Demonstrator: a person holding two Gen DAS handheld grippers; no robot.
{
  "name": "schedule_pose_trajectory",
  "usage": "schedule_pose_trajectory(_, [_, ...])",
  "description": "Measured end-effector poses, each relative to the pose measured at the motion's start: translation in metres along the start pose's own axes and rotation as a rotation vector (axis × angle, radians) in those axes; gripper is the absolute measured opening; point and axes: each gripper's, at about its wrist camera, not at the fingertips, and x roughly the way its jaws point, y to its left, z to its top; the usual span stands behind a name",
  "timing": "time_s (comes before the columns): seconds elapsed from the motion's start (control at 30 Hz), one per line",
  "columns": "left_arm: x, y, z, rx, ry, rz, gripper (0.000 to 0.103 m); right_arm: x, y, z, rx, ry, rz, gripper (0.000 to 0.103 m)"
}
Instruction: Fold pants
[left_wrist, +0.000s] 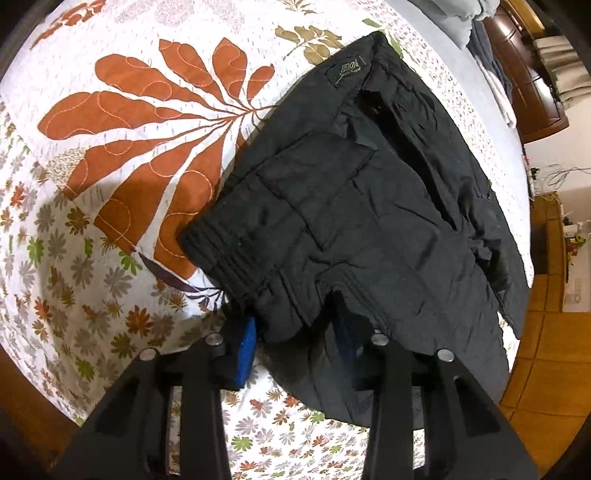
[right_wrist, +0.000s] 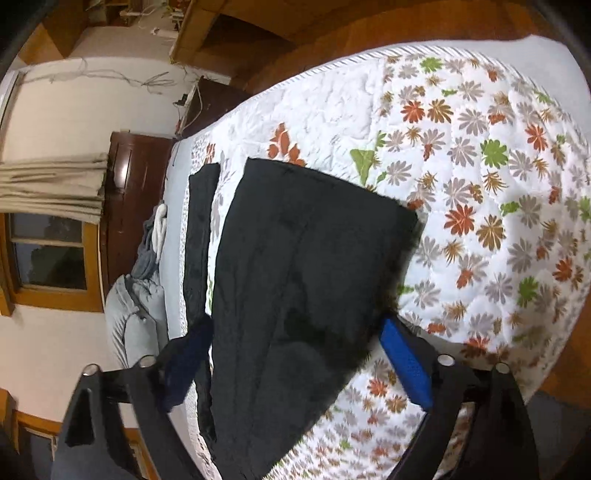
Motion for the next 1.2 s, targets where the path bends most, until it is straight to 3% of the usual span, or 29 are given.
schedule_pose_trajectory(0.07, [-0.001,-0.003,-0.001,-0.017,-0.008,0.005,0.019,0.003,-0.004,0.002,-0.009,0.012,0.021,0.015])
schedule_pose_trajectory(0.13, [-0.004,-0.003,-0.001,-0.032,-0.009,-0.002,0.012,0.004,-0.007,0.002,0.011,0.022,0.007,0.011])
schedule_pose_trajectory(0.23, [-0.016,-0.003,0.001,-0.042,-0.02,0.011,0.01,-0.004,0.007,-0.007,-0.044,0.016,-0.009,0.007])
schedule_pose_trajectory(0.47, [-0.053,0.046,0.004,-0.11,-0.034,0.036,0.009,-0.012,0.031,-0.047,-0.154,0.112,-0.041,0.007])
schedule_pose_trajectory(0.6, [-0.068,0.091,0.001,-0.165,-0.054,0.062,0.009,0.002,0.031,-0.079,-0.226,0.181,-0.093,0.007])
schedule_pose_trajectory(0.7, [-0.064,0.102,0.003,-0.16,-0.057,0.06,0.014,0.021,0.019,-0.09,-0.246,0.213,-0.156,0.009])
schedule_pose_trajectory(0.8, [-0.062,0.1,0.004,-0.121,-0.051,0.063,0.029,0.026,0.014,-0.091,-0.23,0.234,-0.175,0.02])
schedule_pose_trajectory(0.83, [-0.065,0.097,0.003,-0.102,-0.045,0.053,0.048,0.024,0.017,-0.089,-0.23,0.247,-0.176,0.035])
schedule_pose_trajectory(0.87, [-0.069,0.094,0.002,-0.086,-0.041,0.051,0.081,0.018,0.024,-0.087,-0.243,0.254,-0.184,0.059])
schedule_pose_trajectory(0.9, [-0.076,0.093,0.002,-0.07,-0.05,0.07,0.089,0.008,0.03,-0.084,-0.269,0.238,-0.205,0.069])
schedule_pose_trajectory(0.97, [-0.102,0.087,0.003,-0.002,-0.116,0.13,0.09,-0.015,0.04,-0.073,-0.313,0.194,-0.239,0.075])
schedule_pose_trajectory(1.03, [-0.123,0.08,0.016,0.046,-0.145,0.127,0.09,-0.038,0.053,-0.062,-0.348,0.15,-0.296,0.075])
schedule_pose_trajectory(1.1, [-0.138,0.074,0.039,0.075,-0.176,0.116,0.092,-0.051,0.073,-0.054,-0.412,0.116,-0.323,0.075])
schedule_pose_trajectory(1.2, [-0.145,0.045,0.099,0.16,-0.205,0.064,0.098,-0.044,0.115,-0.046,-0.487,0.143,-0.278,0.079])
